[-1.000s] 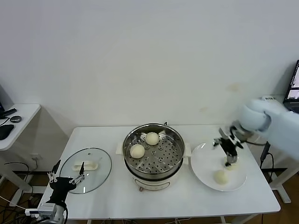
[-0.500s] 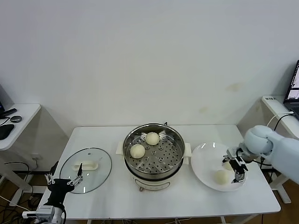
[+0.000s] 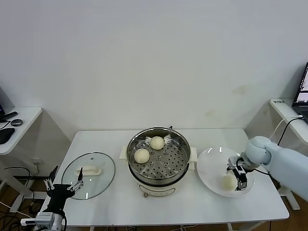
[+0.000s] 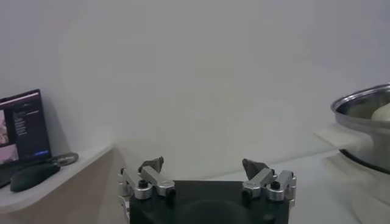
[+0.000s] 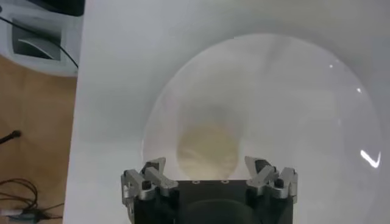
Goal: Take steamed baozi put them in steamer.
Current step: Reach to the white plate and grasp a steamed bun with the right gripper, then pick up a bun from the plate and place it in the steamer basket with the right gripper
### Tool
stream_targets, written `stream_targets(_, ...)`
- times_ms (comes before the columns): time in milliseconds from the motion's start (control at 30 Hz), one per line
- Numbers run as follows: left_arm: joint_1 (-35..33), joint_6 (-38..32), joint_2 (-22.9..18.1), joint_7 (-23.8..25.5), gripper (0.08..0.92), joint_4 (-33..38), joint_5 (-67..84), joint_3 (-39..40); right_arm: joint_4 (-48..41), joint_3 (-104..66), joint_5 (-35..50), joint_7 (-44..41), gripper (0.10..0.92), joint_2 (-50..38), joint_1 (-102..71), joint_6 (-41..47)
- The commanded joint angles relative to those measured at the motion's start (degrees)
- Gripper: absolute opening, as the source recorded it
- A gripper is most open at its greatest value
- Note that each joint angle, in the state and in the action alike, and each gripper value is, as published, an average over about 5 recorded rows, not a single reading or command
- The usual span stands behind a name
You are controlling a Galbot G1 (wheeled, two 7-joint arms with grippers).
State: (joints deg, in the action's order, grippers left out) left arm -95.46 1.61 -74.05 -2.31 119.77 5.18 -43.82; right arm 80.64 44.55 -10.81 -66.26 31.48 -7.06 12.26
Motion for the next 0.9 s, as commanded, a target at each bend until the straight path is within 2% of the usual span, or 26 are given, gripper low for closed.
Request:
stream_targets(33, 0.0, 0.0, 0.0, -0.1, 0.823, -0.3, -0.1, -0.1, -2.5, -1.3, -1.0, 1.1, 0.823, 1.9, -2.2, -0.3)
stream_targets(167, 0.0, -0.1, 0.0, -0.1, 0.823, -0.5, -0.1, -0.2, -2.8, -2.3, -0.8, 1.8, 0.817, 2.8, -2.8, -0.4)
stream_targets(267, 0.1, -0.2, 0.0, -0.1, 0.823, -0.6, -0.1, -0.3, -2.6, -2.6, -0.8, 1.7, 0.783, 2.9, -2.7, 0.2)
stream_targets(533, 0.1, -0.7, -0.3, -0.1, 0.823, -0.8, -0.2, -0.7, -1.0, -1.9, 0.2, 0.3, 0.572, 1.0, -0.8, 1.5)
stream_targets(633, 0.1, -0.6, -0.2, -0.1, 0.823, -0.7, -0.2, -0.7, 0.3, -1.7, 1.7, -0.6, 0.527, -0.5, 1.0, 1.4)
stream_targets(767, 0.5, -0.5, -0.1, -0.1, 0.823, -0.5, -0.1, -0.8, 2.3, -1.8, 5.4, -3.9, 0.513, -2.8, 5.8, 0.4)
stream_targets(900, 1.0, -0.4, -0.1, -0.1, 0.823, -0.8, -0.2, -0.6, 2.5, 3.2, 10.8, -6.7, 0.509, -3.1, 18.4, -1.9)
